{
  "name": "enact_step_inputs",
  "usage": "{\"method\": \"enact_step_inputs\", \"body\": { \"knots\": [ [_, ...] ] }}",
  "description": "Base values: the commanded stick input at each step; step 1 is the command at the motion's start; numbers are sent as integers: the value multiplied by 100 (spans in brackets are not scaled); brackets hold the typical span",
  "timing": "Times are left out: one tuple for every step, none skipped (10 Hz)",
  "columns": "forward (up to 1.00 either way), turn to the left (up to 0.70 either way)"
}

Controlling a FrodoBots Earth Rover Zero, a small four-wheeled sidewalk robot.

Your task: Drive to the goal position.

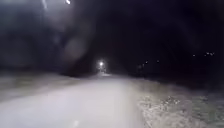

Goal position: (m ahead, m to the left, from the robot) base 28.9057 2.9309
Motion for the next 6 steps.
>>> {"method": "enact_step_inputs", "body": {
  "knots": [
    [100,19],
    [100,30],
    [100,11],
    [100,0],
    [100,0],
    [100,0]
  ]
}}
